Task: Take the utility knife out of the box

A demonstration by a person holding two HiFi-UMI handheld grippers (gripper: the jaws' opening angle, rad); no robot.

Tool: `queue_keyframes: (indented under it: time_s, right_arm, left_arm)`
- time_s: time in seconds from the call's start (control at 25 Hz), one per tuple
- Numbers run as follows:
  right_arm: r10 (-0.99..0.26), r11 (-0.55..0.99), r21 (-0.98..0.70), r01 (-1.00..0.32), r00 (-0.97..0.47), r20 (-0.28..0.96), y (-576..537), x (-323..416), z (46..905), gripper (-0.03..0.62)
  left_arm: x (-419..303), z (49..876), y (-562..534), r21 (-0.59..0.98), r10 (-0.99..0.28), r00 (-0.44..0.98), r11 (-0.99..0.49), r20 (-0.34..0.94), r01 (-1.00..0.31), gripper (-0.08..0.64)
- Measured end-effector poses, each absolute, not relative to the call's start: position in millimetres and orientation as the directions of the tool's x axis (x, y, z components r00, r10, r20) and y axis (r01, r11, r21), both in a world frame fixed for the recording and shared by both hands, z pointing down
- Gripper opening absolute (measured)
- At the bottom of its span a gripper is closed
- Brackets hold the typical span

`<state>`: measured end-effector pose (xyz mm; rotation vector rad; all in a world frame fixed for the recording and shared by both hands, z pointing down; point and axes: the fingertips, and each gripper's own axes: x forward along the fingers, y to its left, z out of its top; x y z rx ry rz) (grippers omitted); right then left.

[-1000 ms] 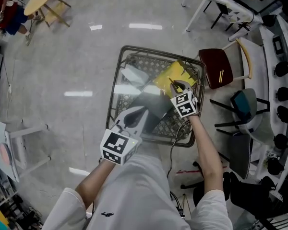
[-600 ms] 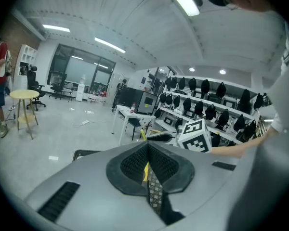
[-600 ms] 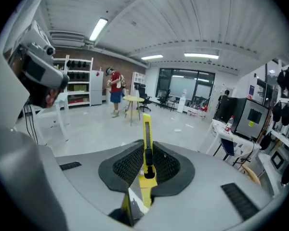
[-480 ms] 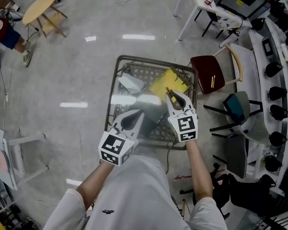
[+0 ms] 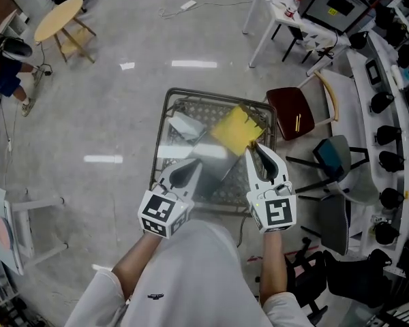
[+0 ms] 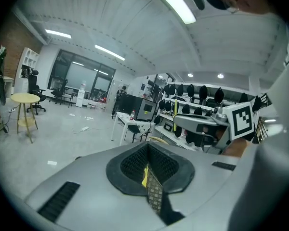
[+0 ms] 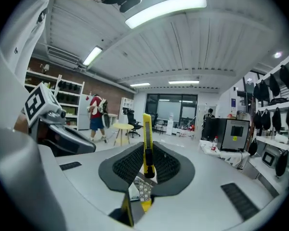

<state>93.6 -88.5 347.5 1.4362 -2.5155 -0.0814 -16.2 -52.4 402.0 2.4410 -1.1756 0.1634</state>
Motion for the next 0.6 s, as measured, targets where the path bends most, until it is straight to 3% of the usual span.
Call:
queue_keyframes:
  time_s: [0.6]
  right_arm:
    - [-0.921, 0.389, 0.121, -0.913, -0.382, 0.074, -42.2, 100.3, 325.7, 0.048]
  left_arm:
    - [-44.7, 384.7, -42.5, 0.3, -0.765, 0.595, -0.524, 0.244, -0.797, 0.003]
